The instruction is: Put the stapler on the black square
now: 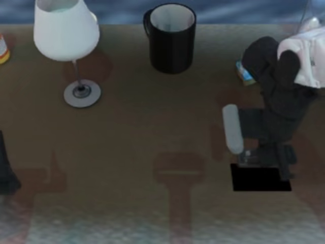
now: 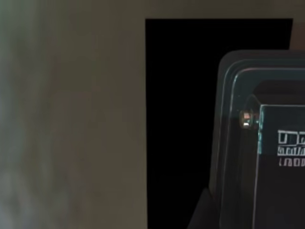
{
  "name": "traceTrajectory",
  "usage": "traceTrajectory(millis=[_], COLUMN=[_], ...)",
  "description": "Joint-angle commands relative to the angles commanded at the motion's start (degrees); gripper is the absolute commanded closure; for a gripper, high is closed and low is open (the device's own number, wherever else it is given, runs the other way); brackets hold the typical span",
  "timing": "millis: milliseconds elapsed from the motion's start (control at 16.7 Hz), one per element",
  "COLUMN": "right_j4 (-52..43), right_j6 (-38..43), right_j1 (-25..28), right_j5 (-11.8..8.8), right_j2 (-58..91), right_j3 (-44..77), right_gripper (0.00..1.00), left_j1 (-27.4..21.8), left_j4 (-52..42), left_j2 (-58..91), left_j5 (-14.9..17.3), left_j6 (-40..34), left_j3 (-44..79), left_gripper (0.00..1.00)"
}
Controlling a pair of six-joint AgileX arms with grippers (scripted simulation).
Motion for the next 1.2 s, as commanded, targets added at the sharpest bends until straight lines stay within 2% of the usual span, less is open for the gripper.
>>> traceTrajectory(millis=[180,480,1200], right_j4=[6.1,7.3,7.3], right_j6=[-0.1,-0.1,-0.1], right_j1=[0.1,0.1,0.1], right_j5=[0.0,0.0,0.0], right_j2=[2.1,2.5,2.5], right_j3=[-4.2,-5.1,-5.1], right_gripper=[1.0,1.0,0.1], left_j1=[0.0,0.0,0.0], left_j4=[0.0,0.0,0.0], left_j2=[0.0,0.0,0.0], left_j5=[0.0,0.0,0.0], left_j6=[0.0,0.0,0.0], left_j3=[0.0,0.0,0.0], left_gripper=[0.0,0.0,0.0])
